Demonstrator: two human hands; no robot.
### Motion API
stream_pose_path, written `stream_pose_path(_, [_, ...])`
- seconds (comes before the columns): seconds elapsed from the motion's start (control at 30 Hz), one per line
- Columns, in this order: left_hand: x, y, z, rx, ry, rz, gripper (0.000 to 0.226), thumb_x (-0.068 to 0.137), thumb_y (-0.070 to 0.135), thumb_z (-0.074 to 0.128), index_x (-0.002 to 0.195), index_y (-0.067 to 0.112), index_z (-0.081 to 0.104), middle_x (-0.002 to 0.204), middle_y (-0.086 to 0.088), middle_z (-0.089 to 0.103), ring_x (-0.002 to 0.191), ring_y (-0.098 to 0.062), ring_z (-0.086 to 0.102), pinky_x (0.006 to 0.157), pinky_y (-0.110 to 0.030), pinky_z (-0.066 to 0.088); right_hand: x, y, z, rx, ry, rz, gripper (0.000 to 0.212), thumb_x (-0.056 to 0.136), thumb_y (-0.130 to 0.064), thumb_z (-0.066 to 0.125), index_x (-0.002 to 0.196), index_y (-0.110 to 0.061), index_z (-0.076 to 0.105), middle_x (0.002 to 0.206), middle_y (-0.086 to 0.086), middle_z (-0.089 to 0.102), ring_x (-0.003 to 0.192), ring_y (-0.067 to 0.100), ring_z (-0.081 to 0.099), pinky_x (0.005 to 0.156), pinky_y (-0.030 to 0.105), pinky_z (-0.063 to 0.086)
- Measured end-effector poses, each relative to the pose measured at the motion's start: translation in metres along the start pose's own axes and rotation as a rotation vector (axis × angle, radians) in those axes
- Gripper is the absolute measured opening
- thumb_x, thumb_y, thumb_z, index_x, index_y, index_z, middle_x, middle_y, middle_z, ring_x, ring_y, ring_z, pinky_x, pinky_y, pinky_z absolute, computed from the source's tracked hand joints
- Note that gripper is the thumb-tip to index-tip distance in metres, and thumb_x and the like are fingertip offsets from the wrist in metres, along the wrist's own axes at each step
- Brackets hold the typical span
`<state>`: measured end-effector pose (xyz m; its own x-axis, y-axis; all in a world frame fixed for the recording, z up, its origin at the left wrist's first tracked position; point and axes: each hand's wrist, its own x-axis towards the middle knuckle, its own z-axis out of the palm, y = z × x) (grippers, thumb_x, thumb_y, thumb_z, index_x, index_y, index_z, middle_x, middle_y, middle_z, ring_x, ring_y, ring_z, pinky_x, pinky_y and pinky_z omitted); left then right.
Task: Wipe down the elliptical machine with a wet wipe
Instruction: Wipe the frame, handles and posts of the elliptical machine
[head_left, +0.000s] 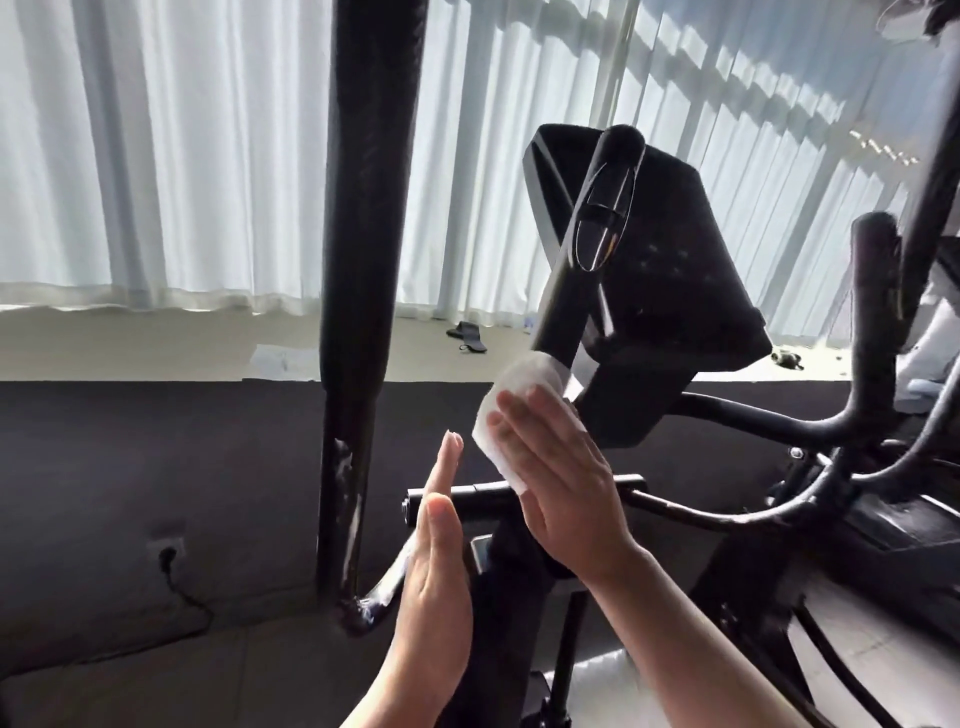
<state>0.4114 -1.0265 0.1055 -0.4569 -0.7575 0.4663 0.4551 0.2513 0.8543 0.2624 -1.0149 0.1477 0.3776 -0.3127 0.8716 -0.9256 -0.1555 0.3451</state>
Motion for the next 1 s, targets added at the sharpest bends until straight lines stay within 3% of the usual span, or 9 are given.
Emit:
stream_pose_path(0.23, [-0.013, 0.004, -0.014, 0.031, -0.002, -0.001, 0.083, 0.077, 0.088, 0.027, 0.144, 0.040, 0.036, 0.149, 0.029, 0.037, 0.141, 0.008, 0.026, 0.122, -0.037, 0.016, -0.018, 0.006, -0.016, -0.321, -0.323, -0.282, 0.036, 0.101, -0.005, 0.041, 0.134, -0.002, 0.055, 0.145, 0.009, 0.048, 0.142, 0.022, 0.032, 0.117, 0.037, 0.029])
stream_pose_path(0.4, [-0.027, 0.006, -0.023, -0.007, 0.094, 0.021, 0.053, 0.089, 0.061, 0.035, 0.131, 0.034, 0.053, 0.136, 0.022, 0.056, 0.133, 0.000, 0.044, 0.117, -0.037, 0.030, 0.002, 0.009, -0.041, -0.442, -0.560, -0.583, 0.042, 0.101, -0.001, 0.027, 0.118, 0.004, 0.065, 0.131, 0.016, 0.060, 0.133, 0.027, 0.046, 0.114, 0.039, 0.030])
stream_pose_path(0.5, [-0.033, 0.004, -0.019, -0.060, 0.176, 0.039, 0.039, 0.096, 0.042, 0.039, 0.121, 0.025, 0.063, 0.122, 0.015, 0.067, 0.122, -0.005, 0.056, 0.108, -0.032, 0.040, 0.031, 0.001, -0.029, -0.555, -0.669, -0.756, 0.046, 0.099, -0.001, 0.026, 0.115, -0.001, 0.068, 0.127, 0.012, 0.063, 0.134, 0.025, 0.045, 0.118, 0.040, 0.023])
stream_pose_path(0.6, [-0.035, -0.003, -0.015, -0.087, 0.216, 0.031, 0.042, 0.093, 0.049, 0.040, 0.118, 0.025, 0.065, 0.120, 0.009, 0.068, 0.122, -0.010, 0.058, 0.103, -0.027, 0.041, 0.041, -0.002, -0.013, -0.728, -0.897, -0.940, 0.037, 0.097, -0.017, 0.038, 0.116, -0.009, 0.069, 0.131, 0.009, 0.061, 0.141, 0.028, 0.035, 0.118, 0.044, 0.004])
stream_pose_path(0.63, [-0.034, -0.006, -0.014, -0.092, 0.222, 0.022, 0.043, 0.092, 0.050, 0.040, 0.118, 0.026, 0.065, 0.120, 0.010, 0.068, 0.122, -0.009, 0.057, 0.101, -0.023, 0.042, 0.045, -0.001, -0.016, -0.731, -0.937, -0.950, 0.032, 0.095, -0.021, 0.046, 0.109, -0.013, 0.073, 0.124, 0.006, 0.065, 0.137, 0.026, 0.041, 0.118, 0.043, 0.006])
stream_pose_path(0.7, [-0.032, -0.011, -0.013, -0.108, 0.226, -0.007, 0.039, 0.094, 0.045, 0.039, 0.117, 0.026, 0.065, 0.119, 0.013, 0.068, 0.121, -0.006, 0.057, 0.100, -0.019, 0.043, 0.053, 0.006, -0.030, -0.628, -0.919, -0.946, 0.025, 0.087, -0.019, 0.056, 0.096, -0.015, 0.078, 0.112, 0.000, 0.071, 0.126, 0.020, 0.054, 0.116, 0.037, 0.021])
stream_pose_path(0.77, [-0.028, -0.014, -0.010, -0.121, 0.227, -0.024, 0.041, 0.094, 0.042, 0.036, 0.118, 0.025, 0.064, 0.119, 0.015, 0.067, 0.120, -0.004, 0.057, 0.104, -0.024, 0.042, 0.056, 0.016, -0.047, -0.512, -0.878, -0.949, 0.029, 0.088, -0.014, 0.050, 0.100, -0.011, 0.076, 0.118, 0.002, 0.069, 0.124, 0.017, 0.056, 0.115, 0.035, 0.027])
stream_pose_path(0.87, [-0.023, -0.015, -0.002, -0.132, 0.218, -0.024, 0.041, 0.094, 0.043, 0.035, 0.121, 0.027, 0.062, 0.122, 0.016, 0.066, 0.122, -0.003, 0.055, 0.107, -0.028, 0.039, 0.060, 0.031, -0.072, -0.430, -0.861, -0.933, 0.038, 0.097, -0.009, 0.035, 0.114, -0.005, 0.069, 0.130, 0.004, 0.063, 0.130, 0.017, 0.051, 0.117, 0.036, 0.027])
stream_pose_path(1.0, [-0.011, -0.015, 0.000, -0.115, 0.177, -0.022, 0.044, 0.094, 0.046, 0.034, 0.127, 0.031, 0.058, 0.129, 0.019, 0.061, 0.127, -0.001, 0.051, 0.110, -0.027, 0.037, 0.073, 0.052, -0.102, -0.457, -0.796, -0.953, 0.036, 0.100, -0.002, 0.038, 0.121, -0.008, 0.067, 0.141, 0.002, 0.053, 0.138, 0.018, 0.040, 0.116, 0.038, 0.025])
